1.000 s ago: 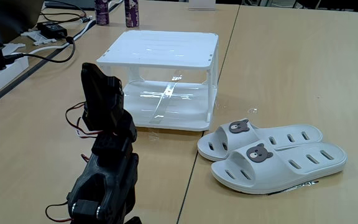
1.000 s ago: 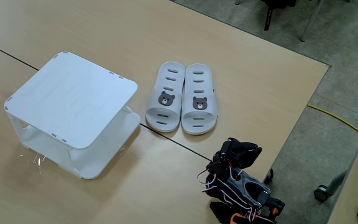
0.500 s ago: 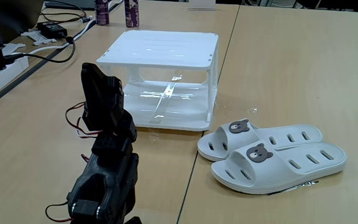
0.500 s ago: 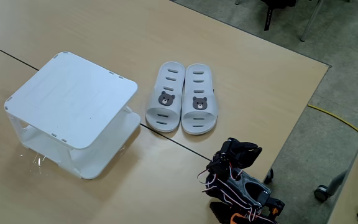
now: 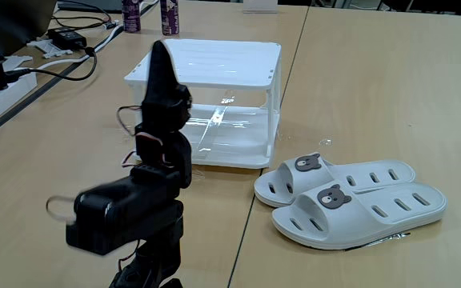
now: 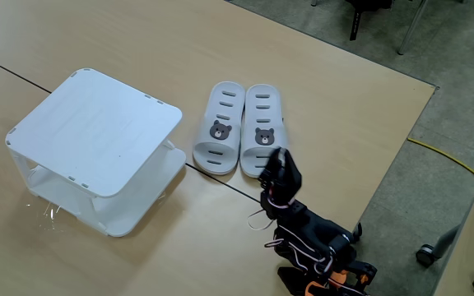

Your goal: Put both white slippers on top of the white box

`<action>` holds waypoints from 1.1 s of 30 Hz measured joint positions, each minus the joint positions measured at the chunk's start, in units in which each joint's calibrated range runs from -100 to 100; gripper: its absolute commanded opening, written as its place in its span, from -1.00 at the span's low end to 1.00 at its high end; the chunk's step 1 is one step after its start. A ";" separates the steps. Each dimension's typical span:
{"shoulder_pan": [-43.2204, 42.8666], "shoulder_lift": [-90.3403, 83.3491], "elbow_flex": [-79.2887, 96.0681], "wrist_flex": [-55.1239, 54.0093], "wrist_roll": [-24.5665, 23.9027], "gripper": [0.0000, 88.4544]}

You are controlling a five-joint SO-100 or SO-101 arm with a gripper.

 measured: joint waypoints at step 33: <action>2.62 98.72 -20.58 0.17 0.00 -0.99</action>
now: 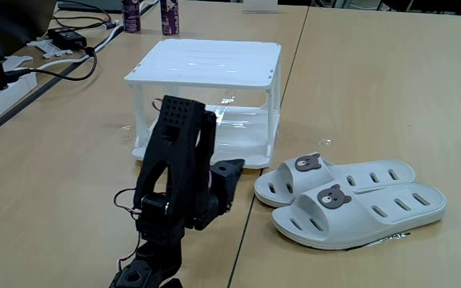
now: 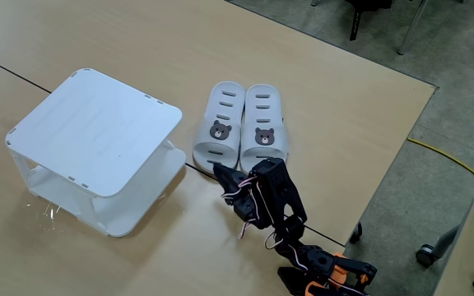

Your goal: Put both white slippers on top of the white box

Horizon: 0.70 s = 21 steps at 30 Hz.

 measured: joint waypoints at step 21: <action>7.19 6.52 -16.17 0.09 0.00 -0.67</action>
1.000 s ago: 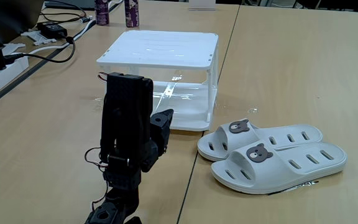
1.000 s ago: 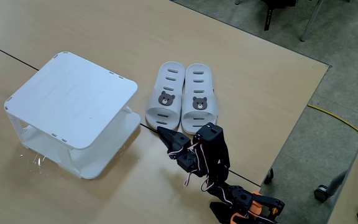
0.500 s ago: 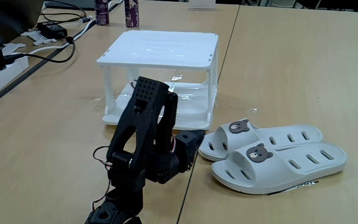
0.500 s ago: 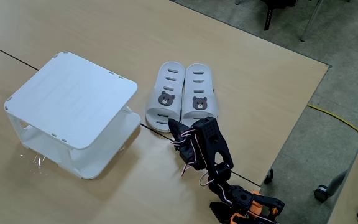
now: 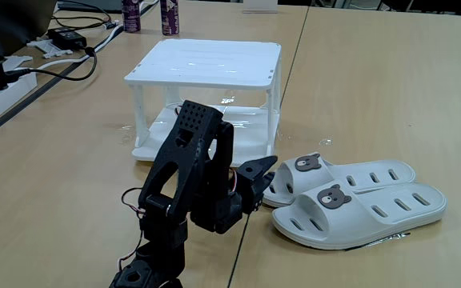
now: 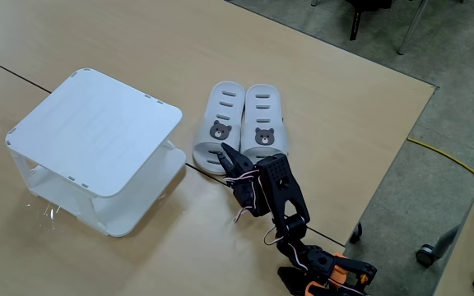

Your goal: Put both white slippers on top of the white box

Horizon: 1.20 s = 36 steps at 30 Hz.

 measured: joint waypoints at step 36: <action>5.39 10.06 -44.29 35.28 0.00 -0.46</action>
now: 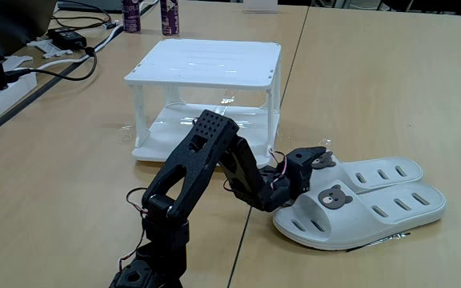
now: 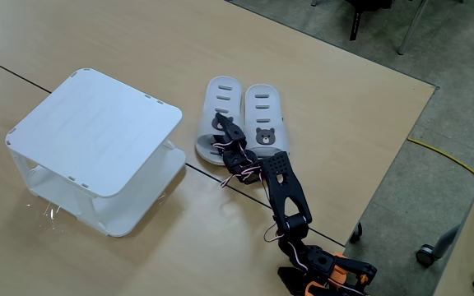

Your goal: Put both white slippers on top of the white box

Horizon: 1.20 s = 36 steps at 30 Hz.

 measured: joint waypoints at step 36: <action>3.97 -38.68 -12.22 50.56 0.00 -0.98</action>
